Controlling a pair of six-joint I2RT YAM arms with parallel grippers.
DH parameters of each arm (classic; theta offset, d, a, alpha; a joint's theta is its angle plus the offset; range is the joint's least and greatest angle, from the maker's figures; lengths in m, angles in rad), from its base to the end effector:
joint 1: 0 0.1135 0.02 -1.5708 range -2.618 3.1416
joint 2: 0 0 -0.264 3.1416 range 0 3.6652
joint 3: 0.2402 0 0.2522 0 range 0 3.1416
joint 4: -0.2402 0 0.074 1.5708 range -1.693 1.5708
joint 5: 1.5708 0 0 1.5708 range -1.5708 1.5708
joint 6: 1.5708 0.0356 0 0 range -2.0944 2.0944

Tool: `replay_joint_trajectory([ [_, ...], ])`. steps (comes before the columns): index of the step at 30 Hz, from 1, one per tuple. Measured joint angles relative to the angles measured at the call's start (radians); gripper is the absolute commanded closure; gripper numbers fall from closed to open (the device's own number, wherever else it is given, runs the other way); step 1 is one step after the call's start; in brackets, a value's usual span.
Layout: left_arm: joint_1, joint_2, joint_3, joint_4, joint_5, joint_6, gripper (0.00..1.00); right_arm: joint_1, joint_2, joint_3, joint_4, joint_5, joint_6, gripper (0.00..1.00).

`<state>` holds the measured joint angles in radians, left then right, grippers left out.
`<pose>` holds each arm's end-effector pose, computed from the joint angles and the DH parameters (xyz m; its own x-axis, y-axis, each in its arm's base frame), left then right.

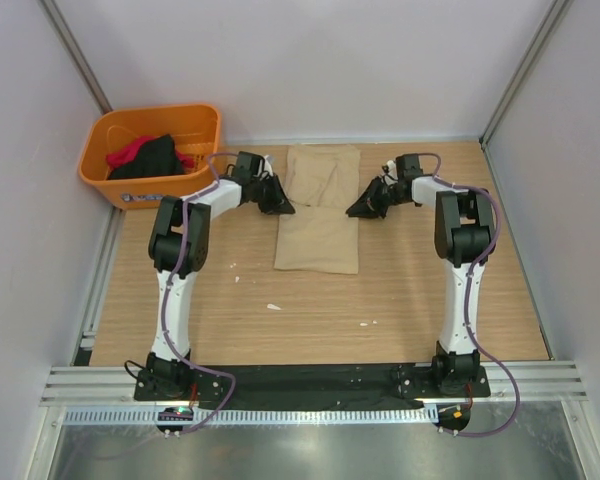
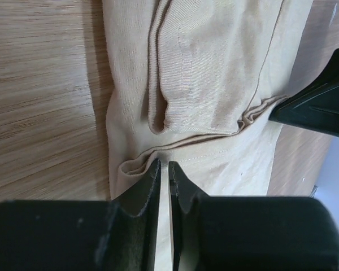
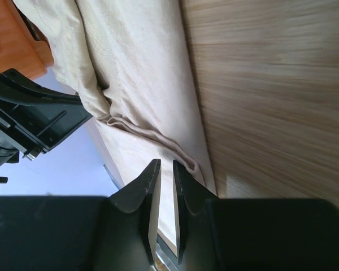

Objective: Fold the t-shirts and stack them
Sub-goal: Fold the tshirt

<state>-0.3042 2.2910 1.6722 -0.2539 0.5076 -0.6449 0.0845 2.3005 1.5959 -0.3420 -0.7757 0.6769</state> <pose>0.4681 -0.1651 0.1382 -0.9206 -0.2616 -0.2898 0.0081 0.7295 -0.6840 0.4675 0.0646 0.1113 -0.9289 0.3701 -0.0105 0.2212 0.5772 0.7861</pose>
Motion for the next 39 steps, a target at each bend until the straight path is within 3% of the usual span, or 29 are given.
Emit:
replay_joint_trajectory([
  [5, 0.004, 0.001, 0.017, -0.036, -0.014, 0.04, 0.84, -0.019, 0.0, 0.005, -0.03, -0.013, -0.044, 0.77],
  [7, 0.004, -0.003, 0.022, -0.048, -0.016, 0.055, 0.77, -0.02, 0.0, 0.022, -0.058, -0.009, -0.058, 0.75],
  [12, 0.007, -0.064, 0.02, -0.13, -0.047, 0.085, 0.68, -0.023, -0.013, 0.092, -0.184, 0.063, -0.12, 0.55],
  [16, 0.016, -0.219, -0.03, -0.196, -0.077, 0.096, 0.61, -0.031, -0.12, 0.067, -0.282, 0.155, -0.172, 0.42],
  [22, 0.006, -0.61, -0.332, -0.183, -0.096, 0.05, 0.6, -0.027, -0.458, -0.23, -0.277, 0.234, -0.177, 0.3],
  [28, -0.04, -0.875, -0.79, -0.056, -0.122, -0.114, 0.5, 0.061, -0.843, -0.718, -0.084, 0.296, 0.001, 0.24],
  [32, -0.043, -0.893, -0.98, 0.047, -0.123, -0.265, 0.47, 0.146, -0.914, -0.919, 0.049, 0.338, 0.145, 0.27],
  [39, -0.042, -0.787, -1.115, 0.369, -0.121, -0.561, 0.48, 0.23, -0.912, -1.046, 0.249, 0.43, 0.324, 0.34],
])
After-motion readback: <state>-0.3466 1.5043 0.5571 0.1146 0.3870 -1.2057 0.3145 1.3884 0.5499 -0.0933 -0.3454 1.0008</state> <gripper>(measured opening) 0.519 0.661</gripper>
